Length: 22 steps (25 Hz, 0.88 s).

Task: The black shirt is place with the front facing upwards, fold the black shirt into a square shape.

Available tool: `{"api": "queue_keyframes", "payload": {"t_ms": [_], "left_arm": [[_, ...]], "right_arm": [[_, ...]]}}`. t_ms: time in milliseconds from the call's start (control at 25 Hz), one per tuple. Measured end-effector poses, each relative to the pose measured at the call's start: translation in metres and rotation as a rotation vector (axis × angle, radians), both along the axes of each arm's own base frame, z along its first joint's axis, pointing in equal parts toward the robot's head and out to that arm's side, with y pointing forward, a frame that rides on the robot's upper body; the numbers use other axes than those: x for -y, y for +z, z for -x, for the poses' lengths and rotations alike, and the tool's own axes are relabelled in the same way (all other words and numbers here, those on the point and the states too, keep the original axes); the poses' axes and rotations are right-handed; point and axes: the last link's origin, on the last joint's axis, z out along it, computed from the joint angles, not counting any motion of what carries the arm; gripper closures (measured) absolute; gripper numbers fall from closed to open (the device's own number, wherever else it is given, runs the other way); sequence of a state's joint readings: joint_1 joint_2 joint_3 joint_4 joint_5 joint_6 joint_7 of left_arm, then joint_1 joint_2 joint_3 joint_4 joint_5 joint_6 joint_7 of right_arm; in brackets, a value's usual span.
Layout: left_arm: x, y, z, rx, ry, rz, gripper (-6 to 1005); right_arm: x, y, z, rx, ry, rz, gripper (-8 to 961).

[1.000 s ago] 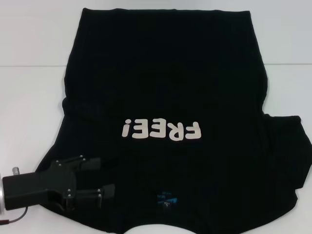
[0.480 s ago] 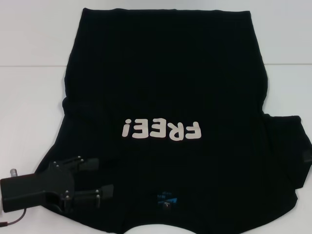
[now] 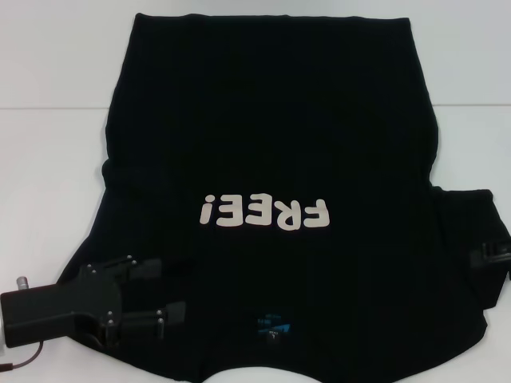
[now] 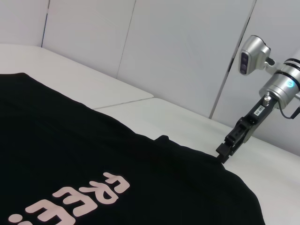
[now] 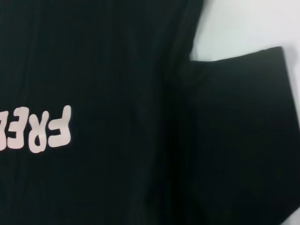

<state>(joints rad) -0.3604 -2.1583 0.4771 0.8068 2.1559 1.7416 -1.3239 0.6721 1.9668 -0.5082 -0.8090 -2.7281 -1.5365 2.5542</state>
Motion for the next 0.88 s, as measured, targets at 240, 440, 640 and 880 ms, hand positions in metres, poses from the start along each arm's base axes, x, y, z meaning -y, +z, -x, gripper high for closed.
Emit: {"api": "queue_keyframes", "payload": {"t_ms": [240,440,640,880], "left_arm": [[-0.0002,0.0001,0.0001,-0.001,-0.001,-0.002,122],[-0.0002,0.0001,0.0001,-0.001,-0.001,-0.003,122],[-0.0002,0.0001,0.0001,-0.001,0.000,-0.002,123],[0.0000,0.0003,-0.0003,0.003,0.000,-0.001,123]], "right_arm": [[-0.0014,-0.0084,0.0015,-0.001,0.004,0.018,113],[-0.0024,-0.0094,0.0014,0.001,0.005,0.016,127],[-0.0042,-0.0067,0.0016,0.011,0.011,0.005,141],[-0.0035,-0.0076,0.0009,0.025,0.015,0.016,244]]}}
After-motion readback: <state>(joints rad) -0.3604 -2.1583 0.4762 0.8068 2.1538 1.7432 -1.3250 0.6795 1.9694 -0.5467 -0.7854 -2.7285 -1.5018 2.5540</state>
